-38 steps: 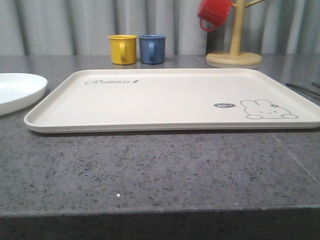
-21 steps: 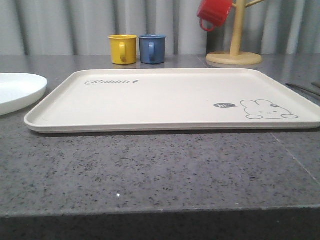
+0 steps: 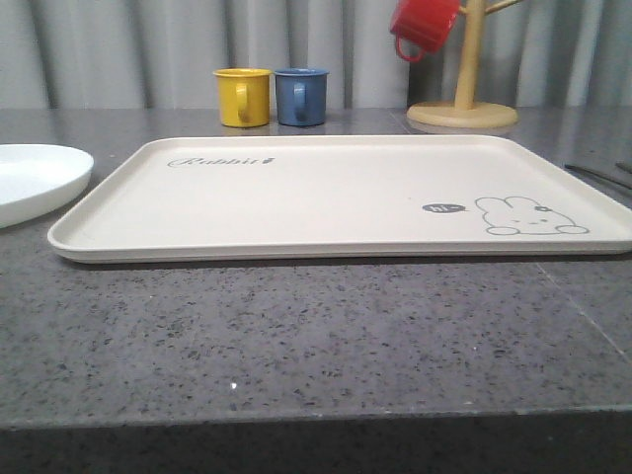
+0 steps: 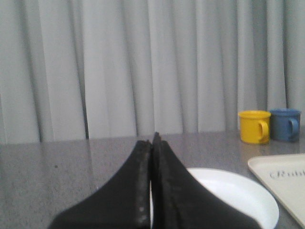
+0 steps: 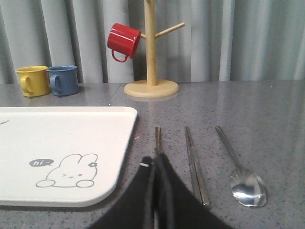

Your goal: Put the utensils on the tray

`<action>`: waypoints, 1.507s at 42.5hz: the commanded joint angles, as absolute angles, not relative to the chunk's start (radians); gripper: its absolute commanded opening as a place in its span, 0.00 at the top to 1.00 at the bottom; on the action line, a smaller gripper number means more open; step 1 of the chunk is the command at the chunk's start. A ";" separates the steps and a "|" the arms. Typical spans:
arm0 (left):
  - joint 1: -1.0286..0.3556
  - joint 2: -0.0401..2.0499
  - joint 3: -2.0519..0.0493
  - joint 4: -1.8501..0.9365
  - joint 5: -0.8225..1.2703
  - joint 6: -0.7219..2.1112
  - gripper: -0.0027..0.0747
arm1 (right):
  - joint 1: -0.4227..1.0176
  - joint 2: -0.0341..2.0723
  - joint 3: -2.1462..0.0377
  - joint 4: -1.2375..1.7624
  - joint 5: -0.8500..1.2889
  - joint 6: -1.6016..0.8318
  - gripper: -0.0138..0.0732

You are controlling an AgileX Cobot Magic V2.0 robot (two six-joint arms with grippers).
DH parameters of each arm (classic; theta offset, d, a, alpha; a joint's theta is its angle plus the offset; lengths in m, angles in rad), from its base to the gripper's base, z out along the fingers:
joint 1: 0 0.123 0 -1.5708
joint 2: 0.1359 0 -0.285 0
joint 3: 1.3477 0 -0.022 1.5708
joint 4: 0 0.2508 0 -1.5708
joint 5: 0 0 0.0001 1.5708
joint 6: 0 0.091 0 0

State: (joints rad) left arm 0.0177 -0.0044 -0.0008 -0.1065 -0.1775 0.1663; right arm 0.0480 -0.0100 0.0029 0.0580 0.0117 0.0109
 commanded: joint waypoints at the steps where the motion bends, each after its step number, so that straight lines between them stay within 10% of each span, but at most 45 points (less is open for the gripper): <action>1: 0.017 -0.024 -0.064 -0.105 -0.265 0.156 0.99 | 0.043 -0.025 -0.114 0.069 -0.006 0.007 0.92; 28: 0.017 0.269 -0.814 -0.079 0.662 0.156 0.99 | 0.043 0.344 -0.717 0.069 0.572 0.007 0.92; 52: 0.017 0.444 -0.820 -0.082 0.730 0.156 0.99 | 0.043 0.564 -0.706 0.069 0.694 0.007 0.91; 57: 0.017 0.466 -0.820 -0.082 0.738 0.156 0.92 | 0.043 0.586 -0.706 0.068 0.718 0.007 0.77; 64: 0.017 0.500 -0.820 -0.082 0.738 0.156 0.56 | 0.043 0.601 -0.706 0.068 0.717 0.006 0.40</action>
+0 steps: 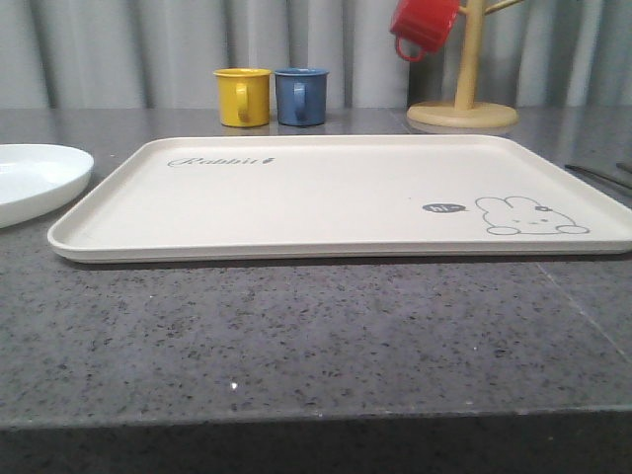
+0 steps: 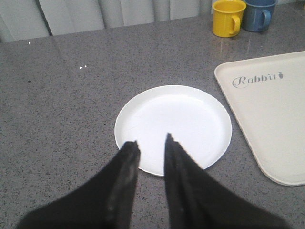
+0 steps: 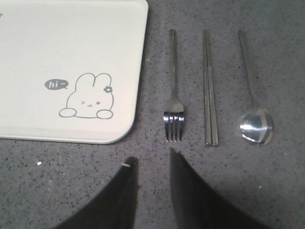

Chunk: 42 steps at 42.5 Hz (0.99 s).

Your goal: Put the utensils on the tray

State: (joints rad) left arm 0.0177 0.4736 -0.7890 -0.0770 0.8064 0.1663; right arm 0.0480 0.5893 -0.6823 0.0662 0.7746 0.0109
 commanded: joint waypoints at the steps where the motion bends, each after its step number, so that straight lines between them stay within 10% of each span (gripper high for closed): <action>1: 0.017 0.507 -0.820 -0.085 0.738 0.156 0.49 | 0.043 0.601 -0.706 0.068 0.717 0.006 0.35; 6: 0.017 0.532 -0.820 -0.085 0.738 0.156 0.36 | 0.043 0.601 -0.706 0.068 0.717 0.006 0.29; 42: 0.308 1.201 -0.971 -0.363 0.763 0.309 0.35 | 0.043 0.601 -0.706 0.069 0.717 0.006 0.29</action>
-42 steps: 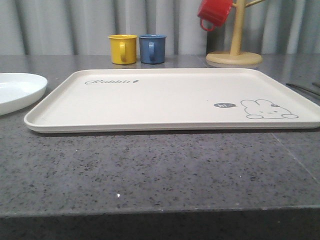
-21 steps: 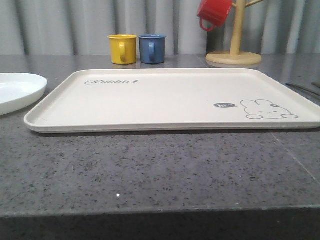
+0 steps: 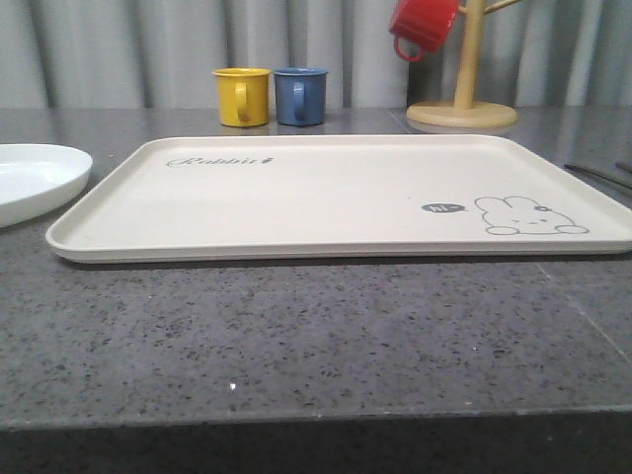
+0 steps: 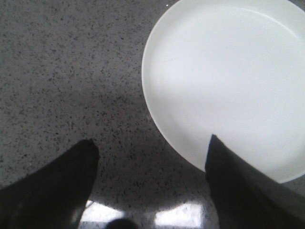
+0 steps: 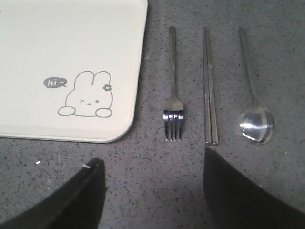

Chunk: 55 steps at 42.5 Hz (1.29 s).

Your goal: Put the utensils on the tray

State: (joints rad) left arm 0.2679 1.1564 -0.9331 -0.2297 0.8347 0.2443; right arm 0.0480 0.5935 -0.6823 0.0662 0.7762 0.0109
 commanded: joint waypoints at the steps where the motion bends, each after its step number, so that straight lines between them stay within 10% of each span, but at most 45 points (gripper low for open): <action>1: 0.318 1.212 -0.971 -0.382 0.759 0.325 0.35 | 0.043 0.601 -0.706 0.069 0.717 0.006 0.29; 24: 0.345 1.430 -0.971 -0.682 0.665 0.527 0.41 | 0.043 0.601 -0.706 0.069 0.717 0.006 0.29; 49: 0.345 1.453 -0.971 -0.681 0.672 0.527 0.99 | 0.043 0.601 -0.706 0.069 0.717 0.006 0.29; 55: 0.345 1.434 -1.018 -0.681 0.718 0.527 0.99 | 0.043 0.601 -0.706 0.069 0.717 0.006 0.29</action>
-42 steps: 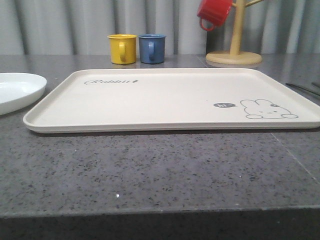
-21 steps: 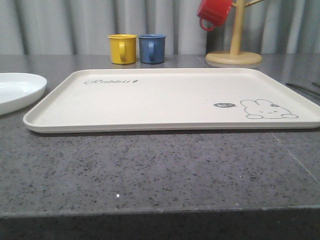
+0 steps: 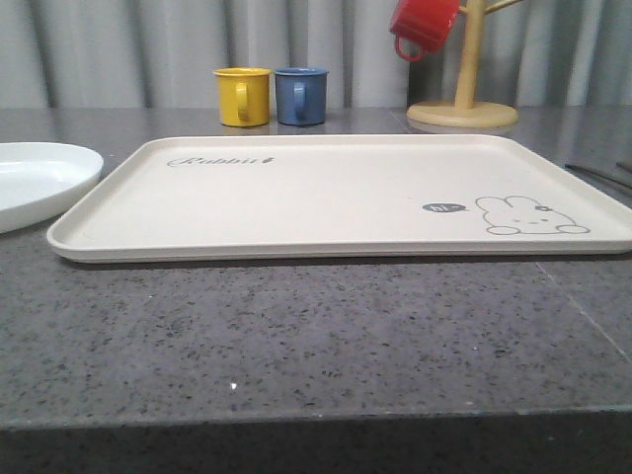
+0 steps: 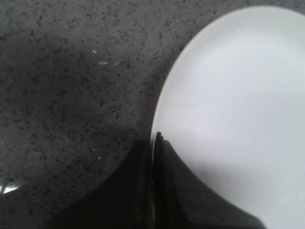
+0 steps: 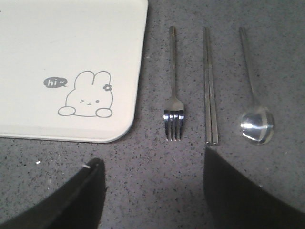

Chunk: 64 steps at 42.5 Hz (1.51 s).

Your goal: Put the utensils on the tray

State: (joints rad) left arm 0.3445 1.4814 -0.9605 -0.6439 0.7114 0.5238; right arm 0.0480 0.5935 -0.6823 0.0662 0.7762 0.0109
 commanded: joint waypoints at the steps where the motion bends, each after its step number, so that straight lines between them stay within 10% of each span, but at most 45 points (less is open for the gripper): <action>1: 0.345 1.427 -1.036 -0.681 0.728 0.527 0.99 | 0.043 0.601 -0.706 0.069 0.717 0.006 0.29; 34: -0.172 1.581 -1.321 -0.627 0.813 0.493 0.99 | 0.043 0.601 -0.706 0.069 0.717 0.006 0.29; 55: -0.213 1.697 -1.321 -0.645 0.727 0.493 0.99 | 0.043 0.601 -0.706 0.069 0.717 0.006 0.29; 64: -0.213 1.699 -1.321 -0.661 0.733 0.493 0.62 | 0.043 0.601 -0.706 0.069 0.717 0.006 0.29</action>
